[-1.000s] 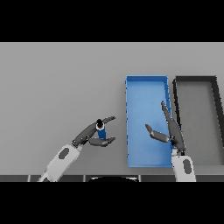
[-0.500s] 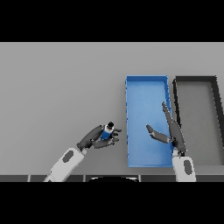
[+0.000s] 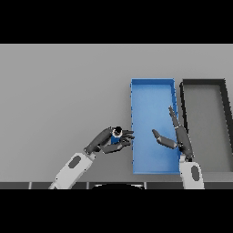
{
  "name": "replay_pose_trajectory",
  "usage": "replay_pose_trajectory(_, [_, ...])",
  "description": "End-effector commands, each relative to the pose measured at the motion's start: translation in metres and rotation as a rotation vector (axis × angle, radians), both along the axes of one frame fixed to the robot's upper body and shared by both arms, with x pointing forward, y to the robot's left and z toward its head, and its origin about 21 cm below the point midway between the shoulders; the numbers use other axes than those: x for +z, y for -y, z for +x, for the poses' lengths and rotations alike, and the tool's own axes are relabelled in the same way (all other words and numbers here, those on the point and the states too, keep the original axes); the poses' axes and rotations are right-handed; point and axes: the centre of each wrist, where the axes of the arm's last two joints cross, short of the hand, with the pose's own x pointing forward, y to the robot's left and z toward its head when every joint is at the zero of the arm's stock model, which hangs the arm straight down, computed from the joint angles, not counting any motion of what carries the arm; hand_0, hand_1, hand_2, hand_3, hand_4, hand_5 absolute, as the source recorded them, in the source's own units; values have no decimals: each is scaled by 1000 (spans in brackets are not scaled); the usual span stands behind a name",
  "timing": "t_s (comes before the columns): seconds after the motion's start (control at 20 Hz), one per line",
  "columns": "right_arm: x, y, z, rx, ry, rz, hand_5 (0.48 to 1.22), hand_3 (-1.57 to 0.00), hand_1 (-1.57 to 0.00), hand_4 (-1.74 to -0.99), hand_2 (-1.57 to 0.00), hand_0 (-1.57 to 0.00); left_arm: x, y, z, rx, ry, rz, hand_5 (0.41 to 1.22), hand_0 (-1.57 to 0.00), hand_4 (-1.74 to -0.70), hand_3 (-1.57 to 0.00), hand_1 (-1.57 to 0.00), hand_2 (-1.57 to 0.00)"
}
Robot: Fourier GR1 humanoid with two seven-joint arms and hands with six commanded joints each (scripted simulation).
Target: Pick up the blue pipe and place it into the blue bin.
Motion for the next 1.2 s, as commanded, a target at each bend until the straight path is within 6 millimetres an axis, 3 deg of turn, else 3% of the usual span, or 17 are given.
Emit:
replay_pose_trajectory(0.0, [2,1,1,-5,2,-7,552,1,1,-1138,1,1,8,2,1,1,1,1,1213,-1545,-1478,-1549,-1550,-1553])
replay_pose_trajectory(0.3, [1,3,1,-6,-2,-9,569,1,1,-1124,1,1,35,9,9,-37,28,31,1219,-1564,-1473,-1565,-1566,-1566])
replay_pose_trajectory(0.65, [-3,-2,5,16,4,10,578,1,1,-1123,1,1,37,16,7,-66,13,49,1220,-1570,-1474,-1570,-1570,-1570])
replay_pose_trajectory(0.9, [-2,0,9,38,29,53,572,1,-11,-1194,-3,1,33,12,3,-64,27,46,1221,-1571,-1474,-1571,-1571,-1571])
replay_pose_trajectory(1.0, [8,0,8,109,120,147,571,1,-22,-1166,-30,1,33,9,5,-67,35,48,1221,-1571,-1475,-1571,-1571,-1571])
replay_pose_trajectory(1.15, [39,9,17,225,192,221,597,1,-11,-1169,-20,1,33,12,6,-76,31,61,1221,-1571,-1475,-1571,-1571,-1571])
